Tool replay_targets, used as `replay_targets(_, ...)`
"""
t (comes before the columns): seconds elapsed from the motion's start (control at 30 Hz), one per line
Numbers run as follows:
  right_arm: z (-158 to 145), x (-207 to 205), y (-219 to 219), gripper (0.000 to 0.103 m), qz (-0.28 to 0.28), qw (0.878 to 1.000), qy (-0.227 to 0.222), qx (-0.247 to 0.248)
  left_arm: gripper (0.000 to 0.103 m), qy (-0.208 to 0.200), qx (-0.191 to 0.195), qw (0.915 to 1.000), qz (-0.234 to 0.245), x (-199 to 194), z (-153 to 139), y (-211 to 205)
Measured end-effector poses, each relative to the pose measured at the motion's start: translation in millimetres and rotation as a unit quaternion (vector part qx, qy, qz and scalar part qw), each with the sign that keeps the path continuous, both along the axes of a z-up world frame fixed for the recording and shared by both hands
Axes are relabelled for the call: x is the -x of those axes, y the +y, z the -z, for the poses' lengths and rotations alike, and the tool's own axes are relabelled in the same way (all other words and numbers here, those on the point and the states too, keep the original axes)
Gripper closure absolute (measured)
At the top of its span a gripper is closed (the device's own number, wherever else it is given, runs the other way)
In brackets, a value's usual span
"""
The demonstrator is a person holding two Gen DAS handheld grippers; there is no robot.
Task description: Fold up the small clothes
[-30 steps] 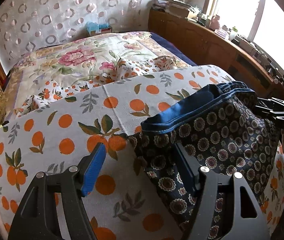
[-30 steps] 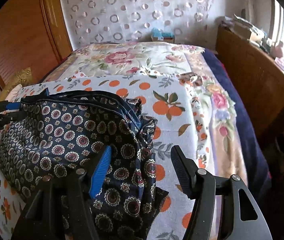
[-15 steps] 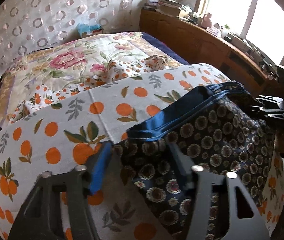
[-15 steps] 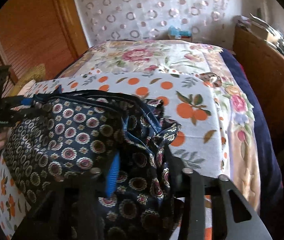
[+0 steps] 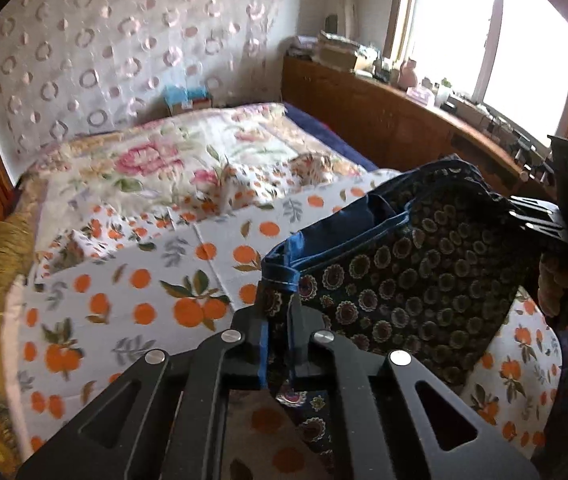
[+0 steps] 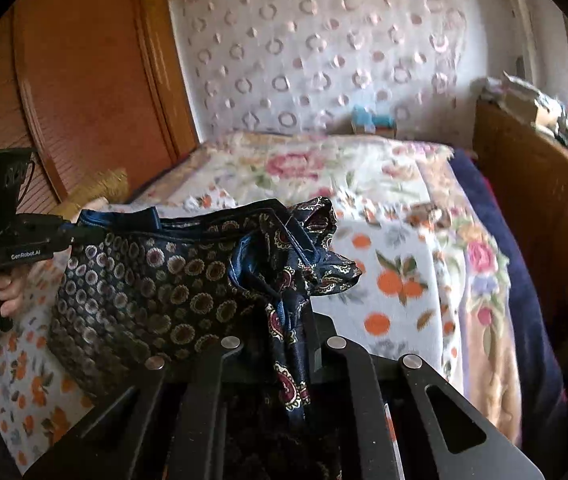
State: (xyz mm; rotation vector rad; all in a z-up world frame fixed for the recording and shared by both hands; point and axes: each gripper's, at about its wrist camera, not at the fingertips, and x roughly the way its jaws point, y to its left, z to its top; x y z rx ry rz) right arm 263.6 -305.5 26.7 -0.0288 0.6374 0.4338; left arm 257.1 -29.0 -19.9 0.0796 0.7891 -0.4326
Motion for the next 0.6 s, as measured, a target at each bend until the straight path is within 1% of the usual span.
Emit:
replay_targets(0.13, -22, 5, 18, 0.092, -0.021, 0.999, -0.031, 0.01, 0.096, -0.03, 0.012, 0.9993, -0.018, 20, -22, 24)
replay_targets(0.3, -42, 3, 56, 0.093, -0.062, 0.995, -0.071, 0.021, 0.097, -0.069, 0.021, 0.996, -0.053, 46, -46, 67)
replay_targets(0.47, -55, -8, 103, 0.093, -0.112, 0.988, -0.102, 0.034, 0.097, -0.103, 0.034, 0.989, -0.101, 72, -66, 122)
replay_targets(0.6, -65, -31, 139, 0.093, -0.151, 0.98, -0.126, 0.041, 0.097, -0.129, 0.033, 0.9804, -0.145, 87, -76, 163)
